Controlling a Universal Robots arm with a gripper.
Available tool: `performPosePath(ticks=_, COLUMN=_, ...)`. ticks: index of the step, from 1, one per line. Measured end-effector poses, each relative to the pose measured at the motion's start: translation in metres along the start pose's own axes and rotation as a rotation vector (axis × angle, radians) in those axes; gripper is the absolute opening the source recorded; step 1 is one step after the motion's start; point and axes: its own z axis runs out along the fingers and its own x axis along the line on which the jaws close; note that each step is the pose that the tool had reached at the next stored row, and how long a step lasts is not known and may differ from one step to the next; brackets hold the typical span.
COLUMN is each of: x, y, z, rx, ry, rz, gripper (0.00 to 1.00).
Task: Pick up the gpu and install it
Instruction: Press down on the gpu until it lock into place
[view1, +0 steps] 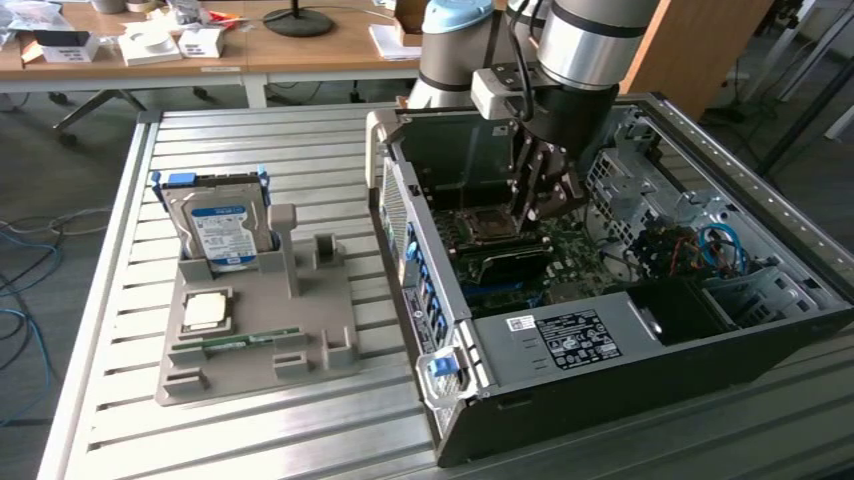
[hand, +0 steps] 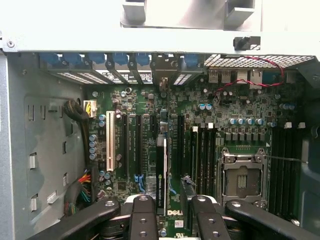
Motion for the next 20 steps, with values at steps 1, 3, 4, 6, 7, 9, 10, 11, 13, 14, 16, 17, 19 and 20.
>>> performPosePath(ticks=1, x=0.0, y=0.0, z=0.0, rx=0.0, ry=0.0, rz=0.0, gripper=0.33)
performPosePath(ticks=3, x=0.0, y=0.0, z=0.0, rx=0.0, ry=0.0, rz=0.0, gripper=0.33)
performPosePath(ticks=4, x=0.0, y=0.0, z=0.0, rx=0.0, ry=-0.0001, rz=0.0, gripper=0.33)
performPosePath(ticks=6, x=0.0, y=0.0, z=0.0, rx=0.0, ry=0.0, rz=0.0, gripper=0.33)
performPosePath(ticks=7, x=0.0, y=0.0, z=0.0, rx=0.0, ry=0.0, rz=0.0, gripper=0.33)
performPosePath(ticks=9, x=0.0, y=0.0, z=0.0, rx=0.0, ry=0.0, rz=0.0, gripper=0.32)
performPosePath(ticks=10, x=0.0, y=0.0, z=0.0, rx=0.0, ry=0.0, rz=0.0, gripper=0.25)
performPosePath(ticks=11, x=0.0, y=0.0, z=0.0, rx=0.0, ry=0.0, rz=0.0, gripper=0.19)
performPosePath(ticks=13, x=0.0, y=0.0, z=0.0, rx=0.0, ry=0.0, rz=0.0, gripper=0.14)
performPosePath(ticks=14, x=0.0, y=0.0, z=0.0, rx=0.0, ry=0.0, rz=0.0, gripper=0.14)
performPosePath(ticks=16, x=0.0, y=0.0, z=0.0, rx=0.0, ry=0.0, rz=0.0, gripper=0.11)
performPosePath(ticks=17, x=0.0, y=0.0, z=0.0, rx=0.0, ry=0.0, rz=0.0, gripper=0.11)
performPosePath(ticks=19, x=0.0, y=0.0, z=0.0, rx=0.0, ry=0.0, rz=0.0, gripper=0.11)
performPosePath(ticks=20, x=0.0, y=0.0, z=0.0, rx=0.0, ry=0.0, rz=0.0, gripper=0.11)
